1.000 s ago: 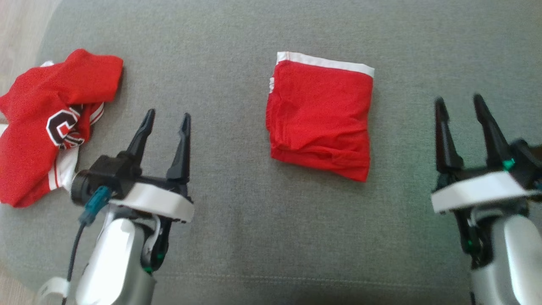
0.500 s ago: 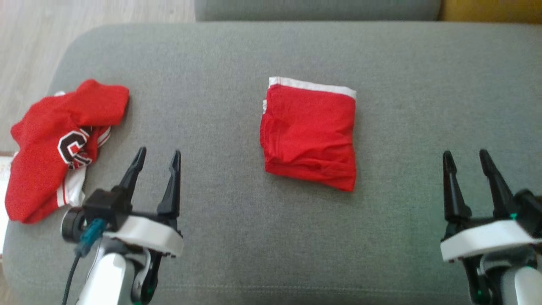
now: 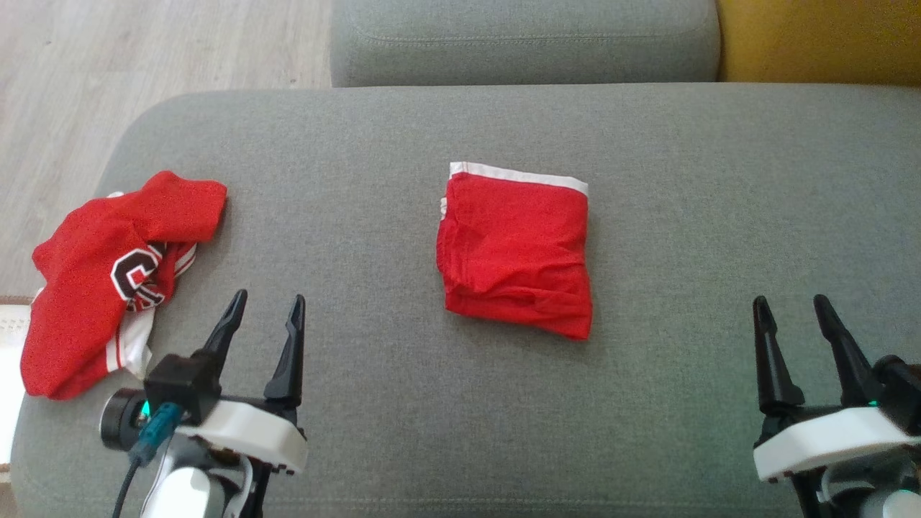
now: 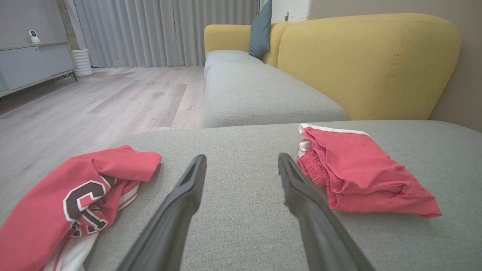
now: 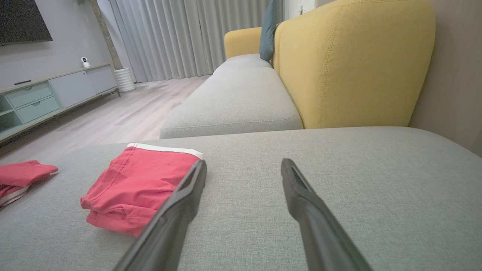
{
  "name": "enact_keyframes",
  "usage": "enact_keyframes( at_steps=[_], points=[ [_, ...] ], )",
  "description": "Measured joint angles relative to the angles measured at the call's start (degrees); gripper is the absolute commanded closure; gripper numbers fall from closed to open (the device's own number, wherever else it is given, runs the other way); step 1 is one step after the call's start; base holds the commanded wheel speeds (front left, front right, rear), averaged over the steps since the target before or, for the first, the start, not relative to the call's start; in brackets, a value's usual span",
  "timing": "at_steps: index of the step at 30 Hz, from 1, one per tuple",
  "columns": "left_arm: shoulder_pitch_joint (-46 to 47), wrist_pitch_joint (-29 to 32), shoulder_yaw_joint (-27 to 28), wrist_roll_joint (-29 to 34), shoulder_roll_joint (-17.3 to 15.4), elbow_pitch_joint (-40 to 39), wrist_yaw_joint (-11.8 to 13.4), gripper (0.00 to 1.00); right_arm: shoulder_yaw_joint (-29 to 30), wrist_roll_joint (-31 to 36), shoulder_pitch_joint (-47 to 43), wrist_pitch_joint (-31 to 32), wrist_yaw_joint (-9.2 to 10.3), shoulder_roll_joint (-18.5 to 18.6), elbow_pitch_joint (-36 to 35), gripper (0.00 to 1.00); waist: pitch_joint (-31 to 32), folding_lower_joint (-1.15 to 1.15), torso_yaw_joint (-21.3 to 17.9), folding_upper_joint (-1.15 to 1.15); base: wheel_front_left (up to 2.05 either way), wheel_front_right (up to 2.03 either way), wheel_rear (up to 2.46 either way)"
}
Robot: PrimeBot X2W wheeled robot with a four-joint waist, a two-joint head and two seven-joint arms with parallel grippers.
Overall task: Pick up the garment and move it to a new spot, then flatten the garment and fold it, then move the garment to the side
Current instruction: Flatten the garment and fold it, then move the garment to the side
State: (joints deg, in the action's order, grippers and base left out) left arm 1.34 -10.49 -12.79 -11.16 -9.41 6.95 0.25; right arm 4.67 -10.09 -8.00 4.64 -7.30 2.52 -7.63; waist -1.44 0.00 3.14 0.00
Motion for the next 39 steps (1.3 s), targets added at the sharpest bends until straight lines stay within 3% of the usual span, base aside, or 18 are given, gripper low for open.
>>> enact_keyframes(
  at_steps=[30,39],
  points=[
    [0.81,-0.09,-1.29,-0.35,-0.58,-1.32,1.29,0.0,0.74,0.62,-0.62,1.47,0.0,-0.03,-0.75,0.0,-2.2,0.0,1.8,0.0,0.0,0.0,0.0],
    [8.81,-2.33,-1.24,-0.15,-0.48,-2.64,1.32,0.0,-2.2,2.55,9.99,3.03,0.0,-0.01,7.25,0.0,-8.67,0.01,3.96,0.0,0.0,0.0,0.0]
  ],
)
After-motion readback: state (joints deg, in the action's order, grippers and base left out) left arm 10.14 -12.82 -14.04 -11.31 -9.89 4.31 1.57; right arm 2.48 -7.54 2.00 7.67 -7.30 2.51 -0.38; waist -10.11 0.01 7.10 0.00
